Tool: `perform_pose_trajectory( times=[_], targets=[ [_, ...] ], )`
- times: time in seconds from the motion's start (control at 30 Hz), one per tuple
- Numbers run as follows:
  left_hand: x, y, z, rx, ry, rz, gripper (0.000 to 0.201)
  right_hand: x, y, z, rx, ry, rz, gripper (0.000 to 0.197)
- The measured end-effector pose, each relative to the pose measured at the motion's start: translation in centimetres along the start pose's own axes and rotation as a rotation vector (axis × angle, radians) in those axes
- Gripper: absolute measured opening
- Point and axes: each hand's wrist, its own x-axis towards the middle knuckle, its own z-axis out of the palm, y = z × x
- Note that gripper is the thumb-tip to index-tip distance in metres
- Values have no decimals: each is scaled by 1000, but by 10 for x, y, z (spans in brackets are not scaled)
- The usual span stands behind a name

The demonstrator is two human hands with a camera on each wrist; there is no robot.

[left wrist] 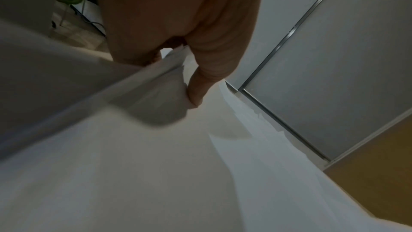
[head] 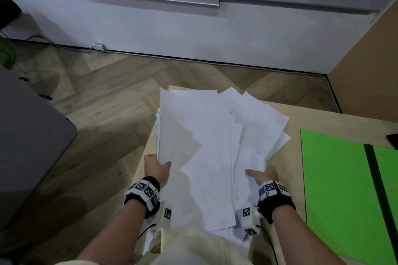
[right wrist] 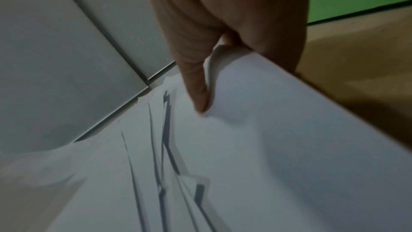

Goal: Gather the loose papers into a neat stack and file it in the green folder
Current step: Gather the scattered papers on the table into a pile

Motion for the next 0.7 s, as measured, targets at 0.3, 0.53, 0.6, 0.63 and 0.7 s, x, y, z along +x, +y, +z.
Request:
perform_pose_trajectory(
  times=[0.3,0.53,0.6,0.63,0.7],
  targets=[
    [12,4,-15,-172,-99,-82,12,8,9,-18,-216,-106,-16,68],
    [17,4,-19,-71,-142,-135,10,-1,24,-12,-38,38,-18,61],
    [15,8,-22,-40,-162,-138,9,-6,20,-4,-179,-94,-20,62],
    [17,7,-24,-29,-186,-141,10,-7,18,-3,-216,-126,-61,55],
    [23,4,-26,-35,-213,-162,21,-6,14,-4,-128,-110,-167,37]
  ],
)
